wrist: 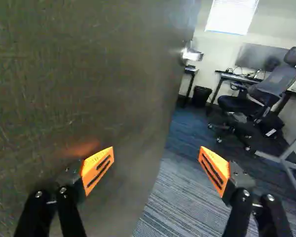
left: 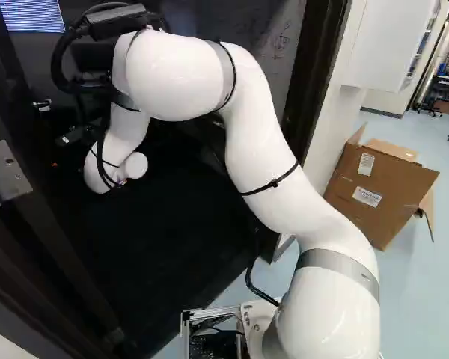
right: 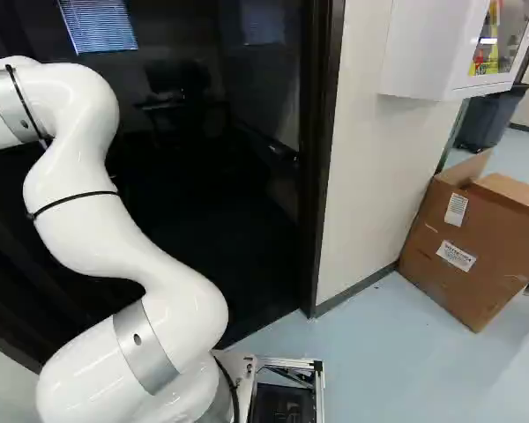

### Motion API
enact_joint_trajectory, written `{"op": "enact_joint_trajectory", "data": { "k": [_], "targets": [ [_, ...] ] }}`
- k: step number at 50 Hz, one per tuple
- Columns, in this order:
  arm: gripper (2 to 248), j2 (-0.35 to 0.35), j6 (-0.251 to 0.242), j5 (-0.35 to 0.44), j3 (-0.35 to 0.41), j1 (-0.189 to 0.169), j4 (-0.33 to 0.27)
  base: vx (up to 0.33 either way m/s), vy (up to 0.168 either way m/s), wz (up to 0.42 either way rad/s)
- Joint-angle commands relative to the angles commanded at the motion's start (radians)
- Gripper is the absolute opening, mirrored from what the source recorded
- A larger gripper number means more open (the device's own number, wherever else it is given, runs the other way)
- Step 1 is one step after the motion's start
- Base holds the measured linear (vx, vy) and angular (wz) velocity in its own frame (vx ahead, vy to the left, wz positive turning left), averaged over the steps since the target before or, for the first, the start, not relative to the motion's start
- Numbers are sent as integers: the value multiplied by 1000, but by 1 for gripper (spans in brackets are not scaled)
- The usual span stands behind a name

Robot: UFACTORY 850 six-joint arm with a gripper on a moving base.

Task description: Open the door and move inside

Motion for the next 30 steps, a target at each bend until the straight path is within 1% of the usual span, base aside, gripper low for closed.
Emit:
{"op": "enact_joint_trajectory", "data": {
  "k": [14, 30],
  "targets": [
    [247, -3, 0, 0, -4, 11, -8, 0, 0, 0],
    [247, -4, 0, 0, -5, 12, -8, 0, 0, 0]
  ]
}}
